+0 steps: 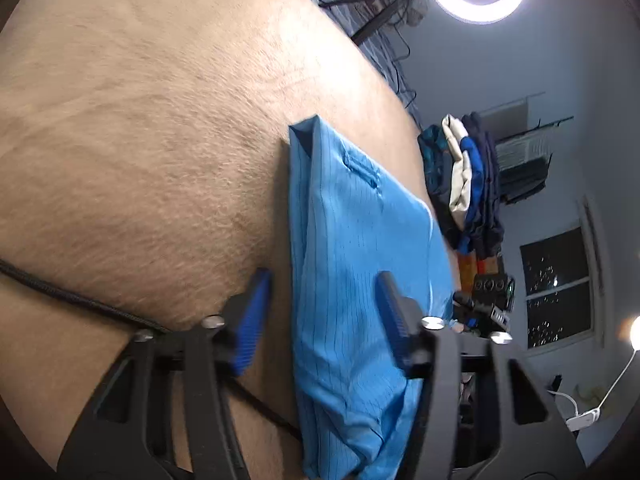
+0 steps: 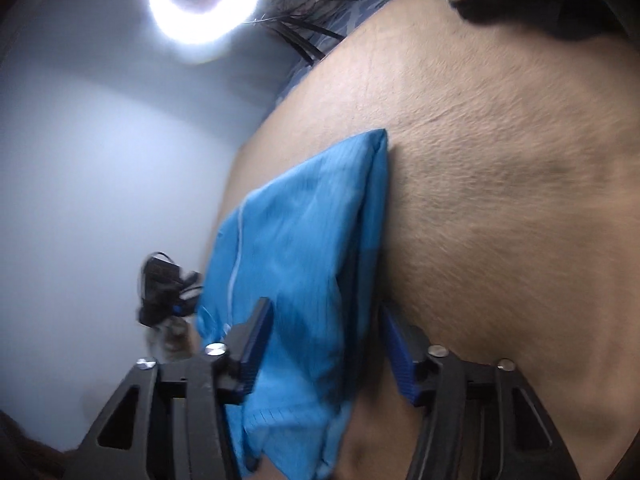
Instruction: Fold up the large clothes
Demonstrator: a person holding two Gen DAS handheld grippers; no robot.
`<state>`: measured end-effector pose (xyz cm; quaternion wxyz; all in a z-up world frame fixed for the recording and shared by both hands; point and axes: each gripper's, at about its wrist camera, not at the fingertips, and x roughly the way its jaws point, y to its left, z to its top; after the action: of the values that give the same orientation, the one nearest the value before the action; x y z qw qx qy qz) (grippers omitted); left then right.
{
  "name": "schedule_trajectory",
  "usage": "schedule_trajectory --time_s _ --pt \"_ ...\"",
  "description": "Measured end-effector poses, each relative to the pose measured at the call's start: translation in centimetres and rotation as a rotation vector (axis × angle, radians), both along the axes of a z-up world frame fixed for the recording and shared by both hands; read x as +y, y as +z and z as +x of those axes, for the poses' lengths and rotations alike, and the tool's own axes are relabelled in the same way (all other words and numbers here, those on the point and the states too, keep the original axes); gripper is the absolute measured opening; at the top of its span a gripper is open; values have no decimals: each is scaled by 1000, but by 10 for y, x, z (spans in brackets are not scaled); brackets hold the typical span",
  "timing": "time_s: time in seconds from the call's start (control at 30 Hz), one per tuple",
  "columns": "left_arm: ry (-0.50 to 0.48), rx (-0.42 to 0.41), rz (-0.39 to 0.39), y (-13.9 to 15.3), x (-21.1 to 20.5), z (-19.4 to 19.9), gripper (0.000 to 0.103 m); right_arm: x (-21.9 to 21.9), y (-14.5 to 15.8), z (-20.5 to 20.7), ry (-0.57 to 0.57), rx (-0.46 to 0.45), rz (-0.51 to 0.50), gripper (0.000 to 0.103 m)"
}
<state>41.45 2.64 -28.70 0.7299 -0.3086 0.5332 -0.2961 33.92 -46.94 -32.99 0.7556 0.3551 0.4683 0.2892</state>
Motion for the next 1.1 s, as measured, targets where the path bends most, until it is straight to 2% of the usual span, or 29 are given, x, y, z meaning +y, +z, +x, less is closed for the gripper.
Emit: schedule_trajectory --time_s 0.03,0.07,0.17,0.2,0.23,0.3,0.33,0.5,0.7,0.8,1.1 --pt "-11 -3 4 -1 -6 2 40 4 -2 3 5 2 17 45" --pt "-18 -6 8 -1 -10 4 40 7 -4 8 14 4 32 41" --pt "-25 -17 16 -2 -19 7 36 16 -4 16 32 0 69 39" --pt "-20 -19 32 -2 -21 8 28 18 -2 15 40 -1 79 36" --pt "-13 -22 59 -1 -23 7 20 22 -1 15 42 3 71 34" --pt "5 -45 90 4 -25 3 15 30 4 14 42 -5 5 23" --pt "12 -63 108 7 -25 -3 14 31 9 10 41 -14 -24 22" --pt "17 -161 215 31 -38 -20 9 44 35 -8 20 -55 -152 9" --pt "28 -209 212 59 -42 -42 7 62 82 -37 31 -136 -330 5" --pt "21 -232 236 73 -47 -55 7 70 102 -50 32 -164 -386 5" --pt "-13 -271 225 116 -71 -90 6 79 169 -92 10 -234 -549 5"
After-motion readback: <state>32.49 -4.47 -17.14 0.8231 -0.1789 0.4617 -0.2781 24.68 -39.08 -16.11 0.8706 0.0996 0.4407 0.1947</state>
